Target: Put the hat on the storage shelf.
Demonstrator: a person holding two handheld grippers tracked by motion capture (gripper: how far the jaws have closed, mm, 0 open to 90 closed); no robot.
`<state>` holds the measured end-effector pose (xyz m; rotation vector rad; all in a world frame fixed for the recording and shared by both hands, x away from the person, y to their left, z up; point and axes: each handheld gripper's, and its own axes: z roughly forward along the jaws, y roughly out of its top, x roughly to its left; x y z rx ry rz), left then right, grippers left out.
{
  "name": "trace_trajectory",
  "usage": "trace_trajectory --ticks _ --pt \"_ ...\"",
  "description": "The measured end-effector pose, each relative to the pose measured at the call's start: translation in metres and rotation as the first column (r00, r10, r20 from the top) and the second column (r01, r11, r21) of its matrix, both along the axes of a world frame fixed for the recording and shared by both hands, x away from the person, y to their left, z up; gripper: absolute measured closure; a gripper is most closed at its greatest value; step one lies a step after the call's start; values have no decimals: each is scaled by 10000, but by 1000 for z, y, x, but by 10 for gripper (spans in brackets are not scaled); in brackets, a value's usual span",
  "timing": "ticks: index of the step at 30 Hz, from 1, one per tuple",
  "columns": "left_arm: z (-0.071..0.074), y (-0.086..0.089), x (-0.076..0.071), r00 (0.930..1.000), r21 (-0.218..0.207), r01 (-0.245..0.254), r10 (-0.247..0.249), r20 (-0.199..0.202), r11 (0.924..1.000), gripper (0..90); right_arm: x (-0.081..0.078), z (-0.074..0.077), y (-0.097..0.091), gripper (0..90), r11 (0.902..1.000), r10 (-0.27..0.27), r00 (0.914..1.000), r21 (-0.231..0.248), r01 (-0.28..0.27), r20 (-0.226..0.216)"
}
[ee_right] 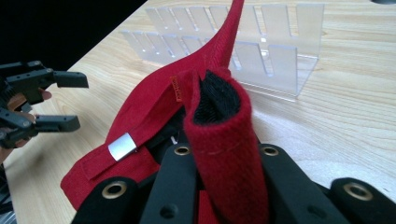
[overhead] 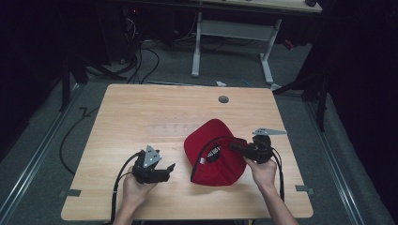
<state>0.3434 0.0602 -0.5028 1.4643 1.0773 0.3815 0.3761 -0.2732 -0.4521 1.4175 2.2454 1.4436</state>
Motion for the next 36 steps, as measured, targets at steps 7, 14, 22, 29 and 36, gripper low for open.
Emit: trace_trajectory --ticks 7,14,22,29,36 --pt "3 -17 -5 9973 637 677 -694 259 9957 187 3 5 1 847 9998 143 9996 171 -139 -228" --pt "3 -29 -4 9927 1041 1101 -1147 386 9884 202 6 4 4 847 9981 347 9981 520 -320 -513" --pt "-1 -38 -1 9900 1547 1209 -1305 531 9805 189 10 9 7 847 9946 576 9961 896 -515 -670" --pt "3 -40 -1 9879 1451 1189 -1316 817 9822 178 13 12 12 847 9925 843 9927 961 -759 -866" --pt "6 -39 -4 9866 1364 1124 -1269 1023 9842 181 17 13 19 846 9916 976 9885 958 -867 -1153"
